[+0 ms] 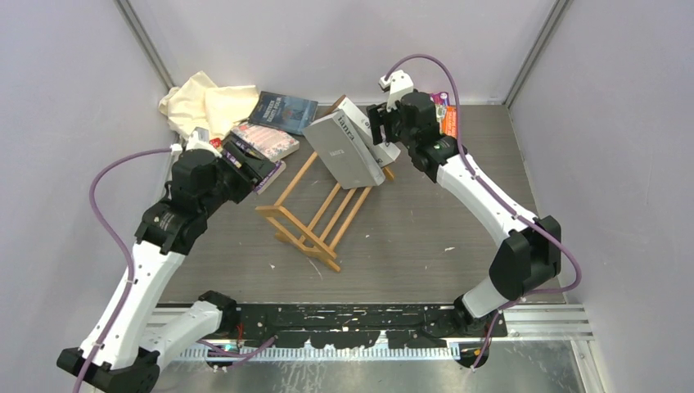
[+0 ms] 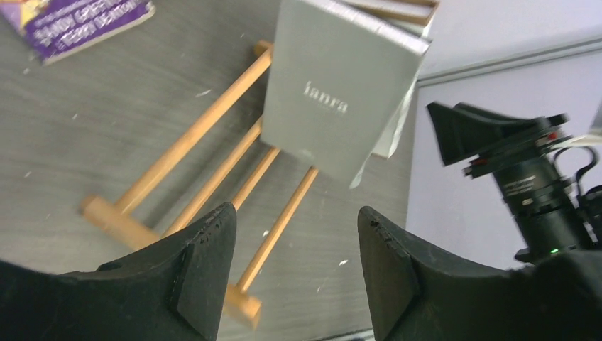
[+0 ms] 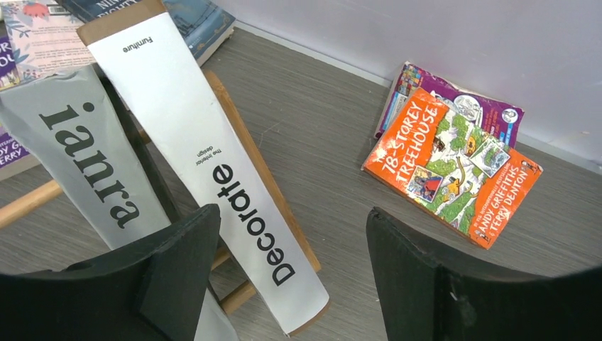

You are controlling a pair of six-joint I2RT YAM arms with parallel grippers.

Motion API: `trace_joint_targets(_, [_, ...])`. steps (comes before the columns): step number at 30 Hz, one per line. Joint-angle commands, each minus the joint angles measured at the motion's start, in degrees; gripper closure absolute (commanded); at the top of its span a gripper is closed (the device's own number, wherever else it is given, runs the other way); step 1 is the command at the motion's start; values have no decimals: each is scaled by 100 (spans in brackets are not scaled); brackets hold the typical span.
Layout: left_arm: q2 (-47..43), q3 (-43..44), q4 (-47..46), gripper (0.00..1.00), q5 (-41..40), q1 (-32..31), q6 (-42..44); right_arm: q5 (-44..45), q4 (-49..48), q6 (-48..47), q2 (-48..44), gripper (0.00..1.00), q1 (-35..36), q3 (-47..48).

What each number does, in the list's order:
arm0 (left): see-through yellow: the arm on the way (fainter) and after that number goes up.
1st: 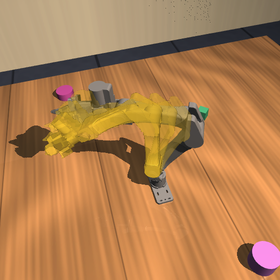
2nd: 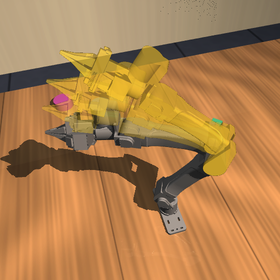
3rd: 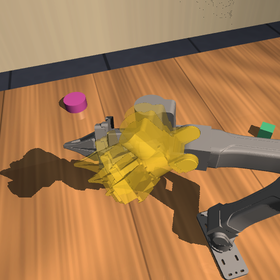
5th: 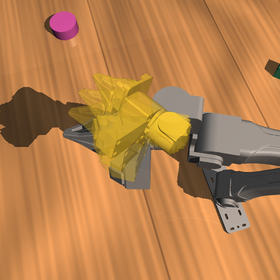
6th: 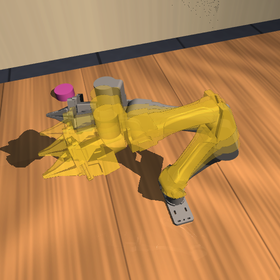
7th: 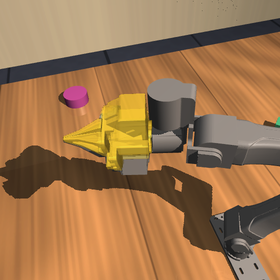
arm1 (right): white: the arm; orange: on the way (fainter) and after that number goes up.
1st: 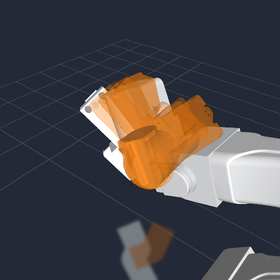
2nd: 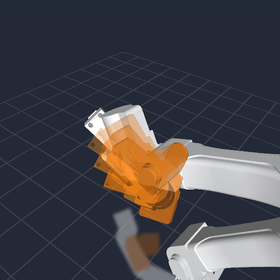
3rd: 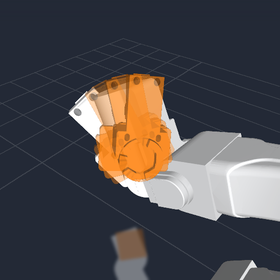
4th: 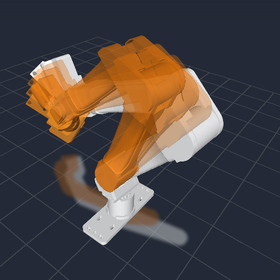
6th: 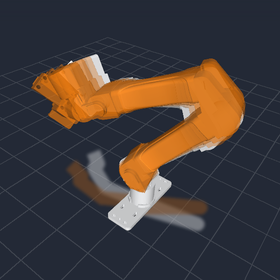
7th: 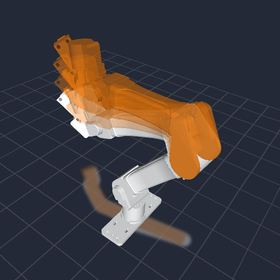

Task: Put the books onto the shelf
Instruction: Adjust the shelf at the center of the board.

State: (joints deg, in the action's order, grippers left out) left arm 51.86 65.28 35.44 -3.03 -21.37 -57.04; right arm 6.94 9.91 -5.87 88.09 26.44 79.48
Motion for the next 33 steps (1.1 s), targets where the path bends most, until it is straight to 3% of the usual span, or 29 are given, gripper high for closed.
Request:
trace_joint_targets(1, [-207, 260, 1531, 36, -444, -242, -206, 241, 164, 189, -250, 20, -25, 271])
trace_joint_targets(9, [-874, -581, 1861, 34, -327, -401, -1658, 265, 365, 250, -421, 19, -17, 248])
trace_joint_targets(20, [-1676, -1533, 1446, 31, -1010, -650, -3274, 177, 378, 297, -374, 18, -7, 256])
trace_joint_targets(33, [-1171, -1836, 683, 28, -2079, -1250, -4654, 228, 369, 188, -68, 18, -7, 496])
